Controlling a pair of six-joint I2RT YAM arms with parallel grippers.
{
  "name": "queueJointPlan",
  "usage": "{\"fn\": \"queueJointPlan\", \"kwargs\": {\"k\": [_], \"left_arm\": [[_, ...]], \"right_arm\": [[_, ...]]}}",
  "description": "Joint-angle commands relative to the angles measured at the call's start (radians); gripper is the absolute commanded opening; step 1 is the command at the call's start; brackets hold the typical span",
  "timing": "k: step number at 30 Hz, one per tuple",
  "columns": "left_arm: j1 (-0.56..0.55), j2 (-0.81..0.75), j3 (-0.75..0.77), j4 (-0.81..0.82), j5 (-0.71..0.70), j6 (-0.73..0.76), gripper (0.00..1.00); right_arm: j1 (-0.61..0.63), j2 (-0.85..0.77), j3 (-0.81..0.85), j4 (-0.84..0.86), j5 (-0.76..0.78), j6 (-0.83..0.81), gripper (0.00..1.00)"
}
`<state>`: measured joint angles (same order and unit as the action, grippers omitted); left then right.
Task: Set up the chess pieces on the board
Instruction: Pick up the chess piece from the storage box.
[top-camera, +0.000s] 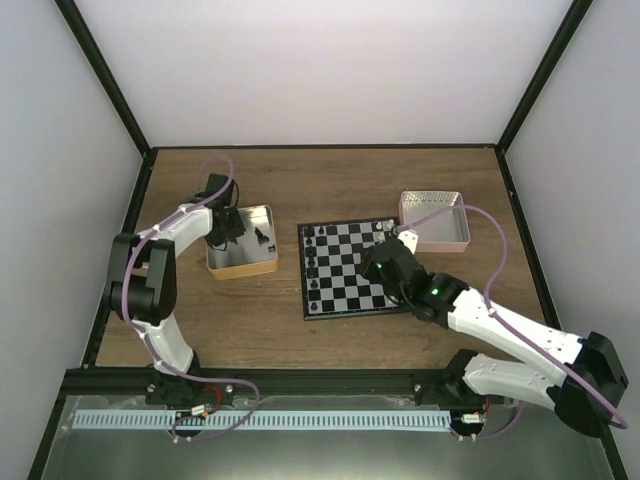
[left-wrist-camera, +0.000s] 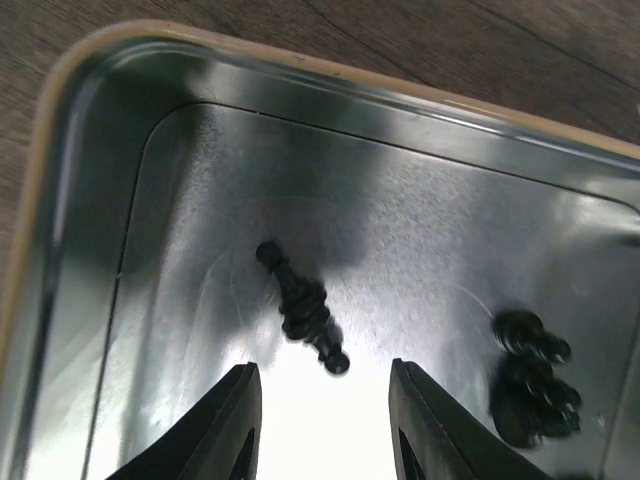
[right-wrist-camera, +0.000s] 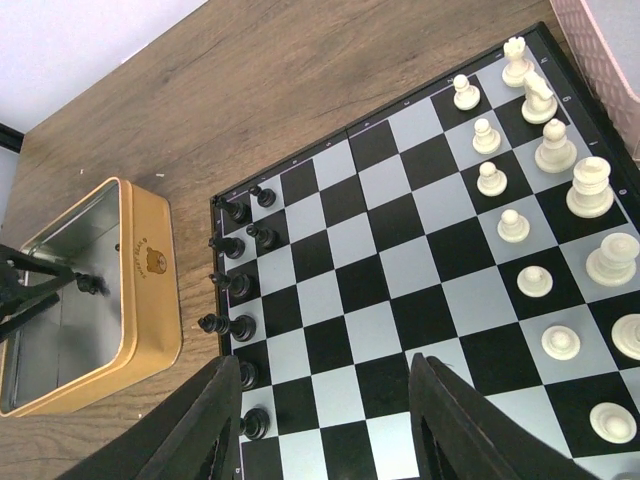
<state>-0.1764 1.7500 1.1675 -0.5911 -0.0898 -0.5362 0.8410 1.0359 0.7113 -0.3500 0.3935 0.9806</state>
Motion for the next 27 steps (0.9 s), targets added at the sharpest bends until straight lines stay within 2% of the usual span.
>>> {"fn": "queueJointPlan", "kwargs": {"k": [1, 9, 20, 24, 27], "left_arm": [[0.002, 0.074, 0.025, 0.085, -0.010, -0.062, 0.38], [0.002, 0.136, 0.034, 0.076, -0.064, -0.087, 0.38], [0.002, 0.187, 0.050, 0.087, -0.077, -0.059, 0.21], [0.002, 0.168, 0.046, 0.087, -0.080, -0.048, 0.15], [-0.005, 0.116, 0.033, 0.098, -0.031, -0.012, 0.14]], "right_arm": [[-0.005, 0.003, 0.037, 0.005, 0.031, 0.001, 0.48], [-0.005, -0.005, 0.037, -0.007, 0.033, 0.012, 0.47], [-0.005, -0.018, 0.034, -0.022, 0.033, 0.017, 0.47], [-0.005, -0.028, 0.028, -0.023, 0.034, 0.021, 0.47], [-0.005, -0.024, 0.029, -0.012, 0.020, 0.005, 0.48]]}}
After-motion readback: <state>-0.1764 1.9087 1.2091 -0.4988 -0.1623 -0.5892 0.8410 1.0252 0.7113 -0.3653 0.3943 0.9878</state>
